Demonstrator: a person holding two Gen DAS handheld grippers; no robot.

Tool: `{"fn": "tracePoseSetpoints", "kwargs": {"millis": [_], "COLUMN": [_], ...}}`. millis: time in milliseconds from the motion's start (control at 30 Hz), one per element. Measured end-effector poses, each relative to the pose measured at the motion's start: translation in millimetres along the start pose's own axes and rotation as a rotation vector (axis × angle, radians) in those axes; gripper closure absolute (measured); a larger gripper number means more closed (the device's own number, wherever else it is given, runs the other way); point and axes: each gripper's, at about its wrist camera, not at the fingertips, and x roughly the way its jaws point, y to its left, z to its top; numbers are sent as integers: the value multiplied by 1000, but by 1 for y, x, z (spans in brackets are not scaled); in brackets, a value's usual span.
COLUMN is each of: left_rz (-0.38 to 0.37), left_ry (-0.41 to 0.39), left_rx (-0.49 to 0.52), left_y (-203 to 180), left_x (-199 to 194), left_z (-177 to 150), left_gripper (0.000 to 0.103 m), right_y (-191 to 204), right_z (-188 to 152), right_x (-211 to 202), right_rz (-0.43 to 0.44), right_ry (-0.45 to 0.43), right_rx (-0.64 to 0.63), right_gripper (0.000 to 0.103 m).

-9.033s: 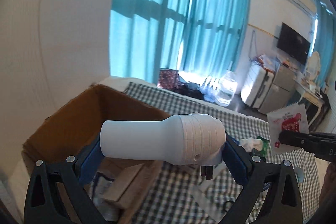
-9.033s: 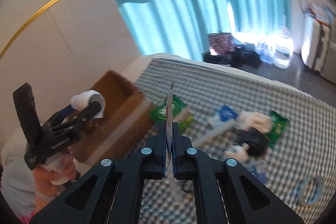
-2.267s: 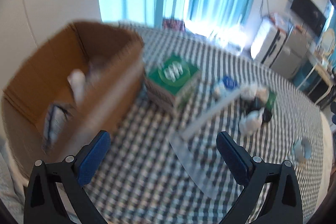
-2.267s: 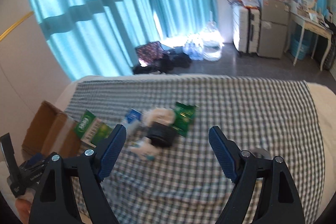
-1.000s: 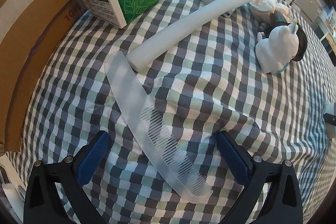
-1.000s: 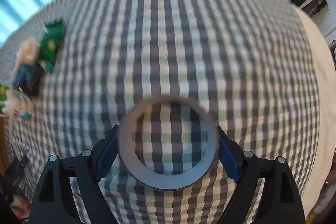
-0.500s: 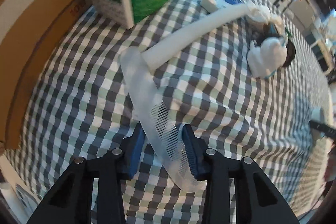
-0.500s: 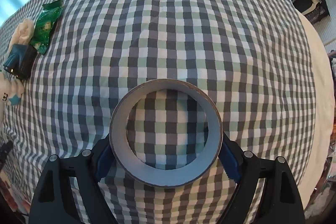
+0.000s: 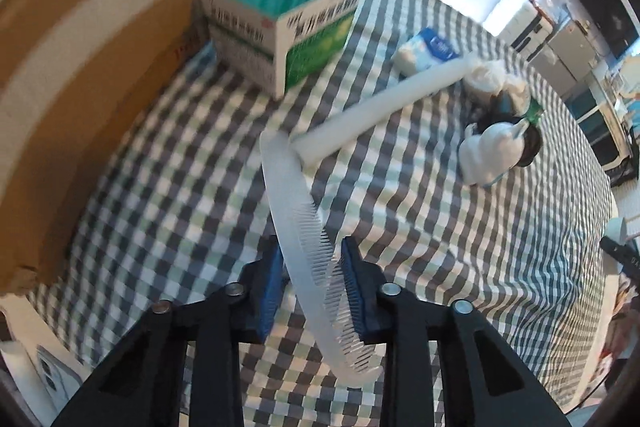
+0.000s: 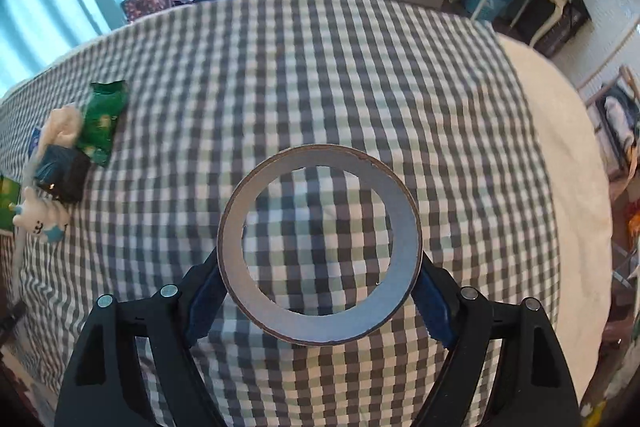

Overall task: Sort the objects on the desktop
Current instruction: 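Grasp the clear comb with the left tool and lift it while holding the tape, then carry the comb and tape roll to the cardboard box and open both tools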

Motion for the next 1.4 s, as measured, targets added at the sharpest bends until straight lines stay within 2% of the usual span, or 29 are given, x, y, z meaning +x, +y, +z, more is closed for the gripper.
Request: {"fn": "tracePoseSetpoints", "kwargs": {"millis": [100,133,167,233,367,467,633,767,867,1000,1133,1267,1400], "left_rz": [9,4,0,-12,-42,-67,-65,-35,-36,-58,-35,11,111], "left_ry": [-35,-44,-49,-40,10,20,-67,-160,-220,-277,-363,-444,-496], "left_rx": [26,31,31,25,-32,-68,-39,22,45,17,7,-20,-64], "left_y": [0,2,-10,-10,-5,-4,-6,-21,-25,-21,-12,7,32], "left_x": [-7,-8,-4,4,17,23,-5,-26,-42,-57,-82,-99,-112], "left_z": [10,12,19,28,29,28,31,35,38,47,57,66,73], "left_gripper": [92,92,92,93,95,96,100,100,100,100,100,100,100], "right_y": [25,20,27,43,65,67,57,58,67,88,117,157,211], "right_z": [12,18,18,21,23,23,25,25,24,22,20,21,23], "right_x": [-17,-15,-23,-36,-44,-37,-33,-39,-48,-60,-74,-90,-99], "right_rz": [5,18,24,22,26,16,25,80,109,144,228,387,504], "right_ry": [-58,-82,-111,-153,-171,-176,-174,-189,-216,-251,-276,-288,-281], "right_rx": [-40,-51,-64,-99,-160,-176,-153,-138,-147,-183,-214,-230,-276], "right_gripper": [21,21,21,21,21,21,21,21,21,21,21,21,21]}}
